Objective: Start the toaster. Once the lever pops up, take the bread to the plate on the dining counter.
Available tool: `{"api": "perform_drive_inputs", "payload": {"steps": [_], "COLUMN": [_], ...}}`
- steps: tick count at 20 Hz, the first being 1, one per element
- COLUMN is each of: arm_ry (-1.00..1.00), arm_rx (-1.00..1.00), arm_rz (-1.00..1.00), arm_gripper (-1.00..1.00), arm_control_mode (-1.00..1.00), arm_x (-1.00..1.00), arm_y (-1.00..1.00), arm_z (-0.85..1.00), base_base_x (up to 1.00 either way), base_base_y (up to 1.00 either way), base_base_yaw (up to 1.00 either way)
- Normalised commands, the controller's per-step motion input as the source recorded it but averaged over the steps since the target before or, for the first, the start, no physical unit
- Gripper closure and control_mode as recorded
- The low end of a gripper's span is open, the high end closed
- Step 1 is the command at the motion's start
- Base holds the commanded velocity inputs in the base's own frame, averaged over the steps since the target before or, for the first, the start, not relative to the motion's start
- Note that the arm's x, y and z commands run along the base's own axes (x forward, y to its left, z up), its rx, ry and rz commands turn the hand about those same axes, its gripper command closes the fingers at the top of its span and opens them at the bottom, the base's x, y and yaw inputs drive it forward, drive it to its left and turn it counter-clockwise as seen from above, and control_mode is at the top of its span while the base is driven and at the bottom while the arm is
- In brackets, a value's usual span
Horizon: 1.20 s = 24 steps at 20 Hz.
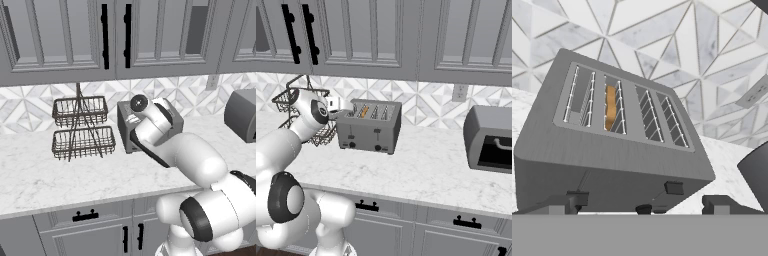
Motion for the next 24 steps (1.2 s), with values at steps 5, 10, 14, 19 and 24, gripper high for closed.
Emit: {"api": "perform_drive_inputs", "payload": {"steps": [5,10,14,19,24], "arm_ry": [0.00,0.00,0.00,0.00,0.00], "arm_rx": [0.00,0.00,0.00,0.00,0.00], "arm_rz": [0.00,0.00,0.00,0.00,0.00], "arm_gripper": [-1.00,-1.00,-1.00,-1.00,-1.00], "arm_control_mode": [-1.00,-1.00,-1.00,-1.00,-1.00], "arm_x": [0.00,0.00,0.00,0.00,0.00], "arm_y": [0.00,0.00,0.00,0.00,0.00], "arm_z": [0.00,0.00,0.00,0.00,0.00], "base_base_x": [0.00,0.00,0.00,0.00,0.00], "base_base_y": [0.00,0.00,0.00,0.00,0.00], "base_base_yaw": [0.00,0.00,0.00,0.00,0.00]}}
